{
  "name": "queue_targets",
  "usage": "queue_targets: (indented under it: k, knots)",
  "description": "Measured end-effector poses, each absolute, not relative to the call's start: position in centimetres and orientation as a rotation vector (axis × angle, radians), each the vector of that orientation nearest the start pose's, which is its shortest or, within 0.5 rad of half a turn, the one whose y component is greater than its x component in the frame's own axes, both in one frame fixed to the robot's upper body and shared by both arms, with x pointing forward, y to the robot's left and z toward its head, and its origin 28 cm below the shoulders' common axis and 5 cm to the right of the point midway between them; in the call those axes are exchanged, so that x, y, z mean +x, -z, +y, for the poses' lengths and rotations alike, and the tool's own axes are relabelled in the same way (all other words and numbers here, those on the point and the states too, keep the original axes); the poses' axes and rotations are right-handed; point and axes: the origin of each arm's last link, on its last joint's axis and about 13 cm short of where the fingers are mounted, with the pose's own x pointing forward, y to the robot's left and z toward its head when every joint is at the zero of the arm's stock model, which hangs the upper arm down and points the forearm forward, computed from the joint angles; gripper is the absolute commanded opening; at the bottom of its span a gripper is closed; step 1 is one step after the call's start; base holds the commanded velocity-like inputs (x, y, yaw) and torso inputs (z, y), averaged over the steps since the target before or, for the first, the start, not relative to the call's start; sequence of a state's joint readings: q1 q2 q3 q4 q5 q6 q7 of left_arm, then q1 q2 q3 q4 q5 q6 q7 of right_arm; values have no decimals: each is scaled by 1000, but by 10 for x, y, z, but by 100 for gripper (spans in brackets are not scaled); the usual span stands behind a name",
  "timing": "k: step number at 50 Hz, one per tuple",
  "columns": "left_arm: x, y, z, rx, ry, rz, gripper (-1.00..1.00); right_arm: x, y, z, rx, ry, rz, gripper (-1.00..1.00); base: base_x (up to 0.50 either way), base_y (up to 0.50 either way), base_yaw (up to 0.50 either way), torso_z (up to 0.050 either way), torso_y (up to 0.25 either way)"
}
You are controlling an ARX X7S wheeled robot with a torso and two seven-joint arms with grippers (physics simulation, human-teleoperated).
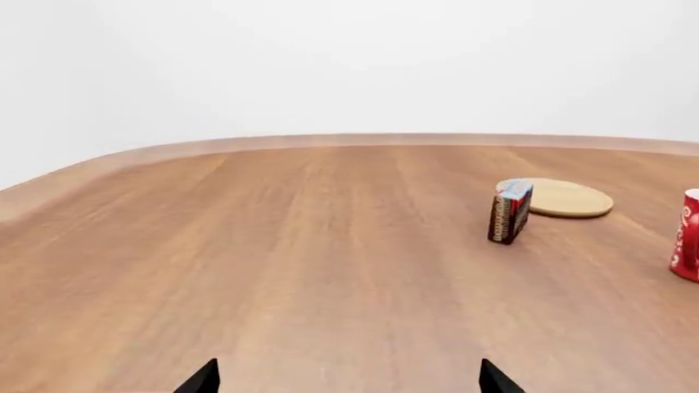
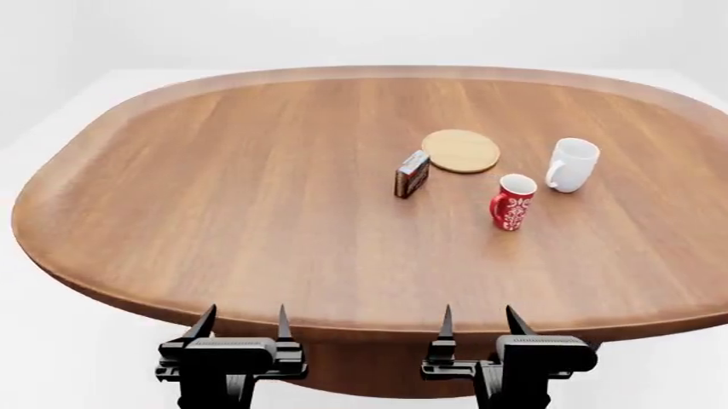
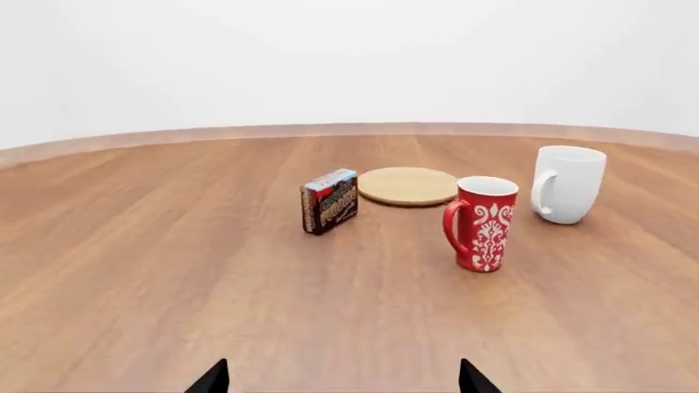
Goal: Put the chocolate pudding to the left of the plate.
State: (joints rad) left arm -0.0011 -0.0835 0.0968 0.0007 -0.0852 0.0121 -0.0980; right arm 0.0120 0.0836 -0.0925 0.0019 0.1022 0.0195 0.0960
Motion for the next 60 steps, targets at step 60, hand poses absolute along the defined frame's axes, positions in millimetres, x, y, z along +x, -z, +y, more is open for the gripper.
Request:
queue_targets:
  k: [60]
  knots:
    - [208, -89, 209, 20, 29, -25, 100, 215, -77, -105, 6, -28, 87, 100, 226, 58, 0, 0, 0]
